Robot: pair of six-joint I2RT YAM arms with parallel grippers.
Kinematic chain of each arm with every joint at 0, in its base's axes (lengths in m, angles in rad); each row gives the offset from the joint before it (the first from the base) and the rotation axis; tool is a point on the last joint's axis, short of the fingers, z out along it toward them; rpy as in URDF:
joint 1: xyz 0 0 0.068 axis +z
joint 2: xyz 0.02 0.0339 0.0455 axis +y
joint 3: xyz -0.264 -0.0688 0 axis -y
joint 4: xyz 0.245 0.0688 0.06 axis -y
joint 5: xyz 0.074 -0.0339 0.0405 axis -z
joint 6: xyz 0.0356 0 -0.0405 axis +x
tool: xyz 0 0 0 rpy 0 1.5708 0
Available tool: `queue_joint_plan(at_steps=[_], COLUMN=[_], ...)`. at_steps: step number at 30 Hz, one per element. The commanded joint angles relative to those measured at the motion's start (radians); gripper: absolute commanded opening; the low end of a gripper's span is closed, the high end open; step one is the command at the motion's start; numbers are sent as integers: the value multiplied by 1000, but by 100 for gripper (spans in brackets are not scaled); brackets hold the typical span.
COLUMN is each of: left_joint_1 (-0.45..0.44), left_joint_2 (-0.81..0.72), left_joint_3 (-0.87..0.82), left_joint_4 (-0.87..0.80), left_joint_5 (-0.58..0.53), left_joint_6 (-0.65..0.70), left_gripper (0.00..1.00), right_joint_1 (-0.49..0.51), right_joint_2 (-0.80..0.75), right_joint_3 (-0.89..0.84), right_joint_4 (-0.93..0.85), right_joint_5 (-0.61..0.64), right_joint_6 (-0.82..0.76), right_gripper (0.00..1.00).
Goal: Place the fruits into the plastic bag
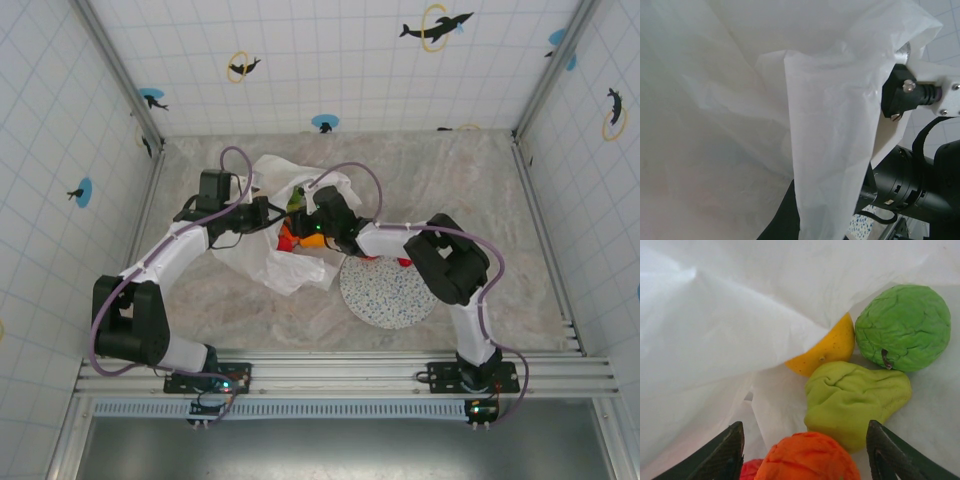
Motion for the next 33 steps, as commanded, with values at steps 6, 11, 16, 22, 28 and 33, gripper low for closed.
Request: queue_joint_plan(at_steps=[6, 11, 16, 22, 28, 33], left_joint_1=[-6, -6, -6, -6, -6, -6], left_joint_2=[-10, -11, -12, -13, -5, -2], left_joint_3=[9, 4, 0, 1, 4, 4], left_joint_4=[-11, -9, -11, -12, -9, -6], left_joint_5=[15, 16, 14, 11, 11, 10], left_joint_6=[5, 6, 8, 13, 12, 10], left_gripper=[0, 0, 0, 0, 0, 0], right_joint_1=[-10, -13, -11, -3, -2, -2], right_joint_2=[-31, -82, -148, -238, -350, -454], right_joint_3=[11, -24, -75, -153, -228, -284], right_joint_4=[18, -3, -55, -161, -223, -271], right_joint_5=[7, 5, 31, 102, 73, -26], right_joint_6=[-6, -25, -63, -162, -211, -224], right_gripper=[77, 81, 84, 84, 83, 81])
